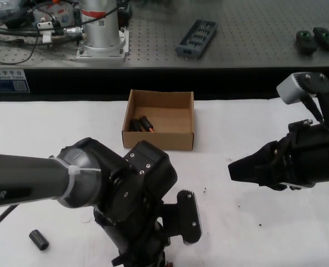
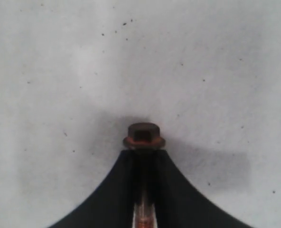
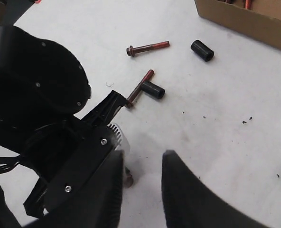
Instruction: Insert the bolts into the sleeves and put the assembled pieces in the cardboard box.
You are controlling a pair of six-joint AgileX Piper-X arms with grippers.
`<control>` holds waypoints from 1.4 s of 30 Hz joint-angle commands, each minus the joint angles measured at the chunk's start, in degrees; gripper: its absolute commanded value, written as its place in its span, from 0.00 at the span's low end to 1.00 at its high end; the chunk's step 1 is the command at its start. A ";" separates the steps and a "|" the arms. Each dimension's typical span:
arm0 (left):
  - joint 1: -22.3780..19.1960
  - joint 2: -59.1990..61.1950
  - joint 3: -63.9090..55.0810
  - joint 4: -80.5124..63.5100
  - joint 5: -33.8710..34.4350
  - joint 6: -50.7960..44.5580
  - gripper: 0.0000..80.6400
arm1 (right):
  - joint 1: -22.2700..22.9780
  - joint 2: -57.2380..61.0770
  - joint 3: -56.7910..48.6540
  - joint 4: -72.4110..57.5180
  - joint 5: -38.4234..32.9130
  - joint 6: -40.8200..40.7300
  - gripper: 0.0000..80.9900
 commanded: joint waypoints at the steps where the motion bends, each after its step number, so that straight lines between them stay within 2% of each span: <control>1: -0.17 0.69 -2.48 -0.64 -0.77 -5.91 0.00 | -0.24 -0.72 -0.15 -0.15 -0.89 -0.02 0.27; 6: 0.46 -0.96 -4.38 -4.00 -2.42 -14.91 0.01 | -0.24 -0.72 -0.15 -0.15 -0.70 -0.02 0.27; 10: 3.10 -4.40 -4.25 -4.26 -2.43 -20.21 0.01 | -0.24 -0.72 -0.15 -0.15 -0.54 -0.68 0.27; 15: 8.37 -9.40 -3.35 -2.13 -1.92 -25.70 0.01 | -0.24 -0.45 -0.15 -0.15 8.01 -7.09 0.27; 18: 12.07 -13.27 -1.21 -3.30 0.84 -28.01 0.01 | -0.24 0.89 -0.15 -0.54 8.75 -10.39 0.27; 22: 15.87 -19.00 3.31 -7.94 6.81 -34.50 0.01 | 0.02 5.19 -0.75 -0.65 8.41 -10.39 0.27; 27: 18.13 -27.17 9.68 -18.33 10.17 -44.34 0.01 | 0.08 13.73 -5.61 2.60 3.31 -11.03 0.29; 31: 18.56 -33.38 12.92 -23.40 10.46 -50.34 0.01 | 1.40 20.30 -12.42 7.65 3.22 -18.71 0.34; 37: 18.56 -41.42 15.69 -26.15 10.46 -53.80 0.01 | 4.90 29.97 -24.73 16.04 12.29 -35.15 0.36; 42: 19.48 -46.96 15.85 -26.06 10.15 -54.77 0.01 | 7.36 36.40 -31.89 16.36 13.40 -41.39 0.36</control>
